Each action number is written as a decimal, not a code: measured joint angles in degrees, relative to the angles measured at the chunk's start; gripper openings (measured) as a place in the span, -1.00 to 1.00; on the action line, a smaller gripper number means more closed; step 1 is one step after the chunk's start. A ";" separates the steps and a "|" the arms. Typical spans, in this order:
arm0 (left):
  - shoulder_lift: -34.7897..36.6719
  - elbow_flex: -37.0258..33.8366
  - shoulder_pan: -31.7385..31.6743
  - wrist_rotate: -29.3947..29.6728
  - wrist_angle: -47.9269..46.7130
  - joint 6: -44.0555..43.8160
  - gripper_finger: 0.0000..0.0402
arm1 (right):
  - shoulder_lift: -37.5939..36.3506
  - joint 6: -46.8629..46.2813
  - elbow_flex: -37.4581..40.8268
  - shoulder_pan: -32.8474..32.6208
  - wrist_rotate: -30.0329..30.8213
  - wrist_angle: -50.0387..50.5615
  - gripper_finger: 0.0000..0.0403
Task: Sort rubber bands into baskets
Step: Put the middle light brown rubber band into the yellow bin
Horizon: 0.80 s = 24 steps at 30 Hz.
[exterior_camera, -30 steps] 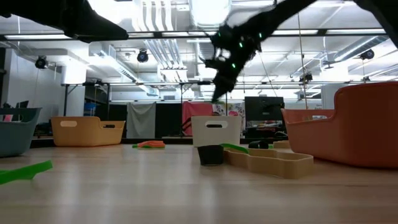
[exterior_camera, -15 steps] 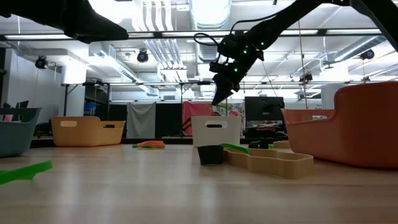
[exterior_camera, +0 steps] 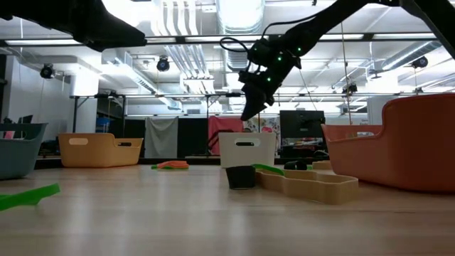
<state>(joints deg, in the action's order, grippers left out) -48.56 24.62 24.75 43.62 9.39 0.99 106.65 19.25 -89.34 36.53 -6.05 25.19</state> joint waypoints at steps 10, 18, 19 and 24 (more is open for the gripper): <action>-0.02 0.00 0.00 -0.17 1.69 -0.15 -0.24 | -2.29 -4.29 1.27 -4.37 -13.92 7.15 -0.11; -0.74 0.02 0.00 -0.65 3.58 -3.62 -0.24 | -4.70 -2.91 4.00 -15.96 -13.46 9.31 -0.16; -1.11 0.02 -0.02 -0.68 3.56 -4.00 -0.24 | -5.13 -2.91 4.55 -17.42 -13.43 9.12 -0.17; -3.77 0.02 0.00 -0.70 3.53 -6.42 -0.24 | -8.12 -3.33 8.54 -24.70 -11.07 6.70 -0.22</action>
<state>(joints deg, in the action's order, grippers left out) -52.33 24.64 24.75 42.92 12.92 -5.42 98.53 15.91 -80.80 11.83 -17.11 31.89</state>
